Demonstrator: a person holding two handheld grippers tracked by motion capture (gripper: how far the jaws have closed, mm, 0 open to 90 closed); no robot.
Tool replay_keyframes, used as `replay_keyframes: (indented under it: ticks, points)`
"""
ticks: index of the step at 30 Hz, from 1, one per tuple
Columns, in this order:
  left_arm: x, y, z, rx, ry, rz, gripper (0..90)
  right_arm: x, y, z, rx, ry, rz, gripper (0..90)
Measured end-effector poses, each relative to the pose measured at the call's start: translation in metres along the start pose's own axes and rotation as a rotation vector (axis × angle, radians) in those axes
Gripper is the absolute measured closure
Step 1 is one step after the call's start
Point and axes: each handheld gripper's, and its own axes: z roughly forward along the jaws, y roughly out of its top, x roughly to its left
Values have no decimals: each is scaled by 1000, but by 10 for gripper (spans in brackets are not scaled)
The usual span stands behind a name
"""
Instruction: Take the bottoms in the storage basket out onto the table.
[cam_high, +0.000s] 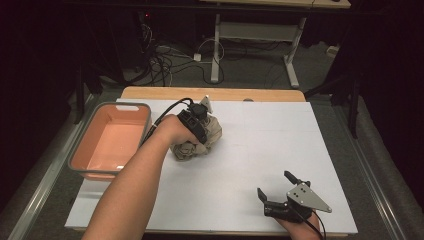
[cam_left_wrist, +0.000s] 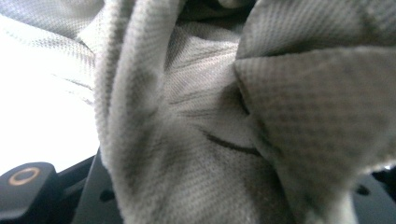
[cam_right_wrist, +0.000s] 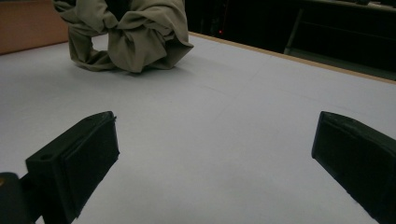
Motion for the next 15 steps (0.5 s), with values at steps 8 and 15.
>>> replay_keyframes:
  ticks: [8, 15]
  points:
    - [8, -8, 20, -71, -22, 8, 525, 0, 1, 0, -2, 5, -2, 16]
    - [12, -17, 35, -158, -19, 54, 524, 1, 1, 1, -5, 9, -3, 16]
